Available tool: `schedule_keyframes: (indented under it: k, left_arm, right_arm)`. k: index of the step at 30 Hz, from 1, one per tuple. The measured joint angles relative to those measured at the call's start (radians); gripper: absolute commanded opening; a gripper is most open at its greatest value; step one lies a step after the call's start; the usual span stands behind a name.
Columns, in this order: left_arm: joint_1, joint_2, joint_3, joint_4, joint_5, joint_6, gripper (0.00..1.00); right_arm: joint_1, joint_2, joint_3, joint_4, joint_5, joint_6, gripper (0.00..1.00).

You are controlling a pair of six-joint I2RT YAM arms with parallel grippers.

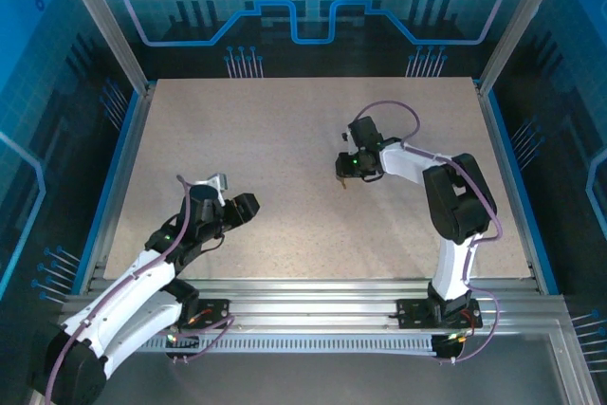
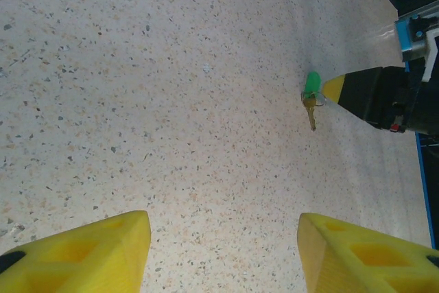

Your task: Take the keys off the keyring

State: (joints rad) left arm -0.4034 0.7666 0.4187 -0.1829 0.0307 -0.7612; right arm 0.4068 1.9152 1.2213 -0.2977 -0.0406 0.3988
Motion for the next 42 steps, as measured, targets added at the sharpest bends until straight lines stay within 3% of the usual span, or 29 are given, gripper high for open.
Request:
schedule_keyframes:
  k: [15,25,33,42]
  left_arm:
    - [0.0,0.0,-0.016,0.005,0.0,-0.019,0.6]
    - [-0.002,0.0,-0.013,0.003,0.012,-0.023,0.61]
    - [-0.007,0.0,0.13,0.007,0.097,0.045,0.61]
    - [-0.007,0.024,0.36,0.034,0.259,0.182,0.65]
  right_arm:
    - [0.001,0.009,0.01,-0.026,0.016,-0.019,0.0]
    - [0.027,-0.081,0.032,-0.129,0.003,-0.061,0.0]
    - [0.04,-0.333,0.177,-0.233,-0.177,-0.143,0.0]
    - [0.06,-0.43,0.291,-0.327,-0.453,-0.239,0.0]
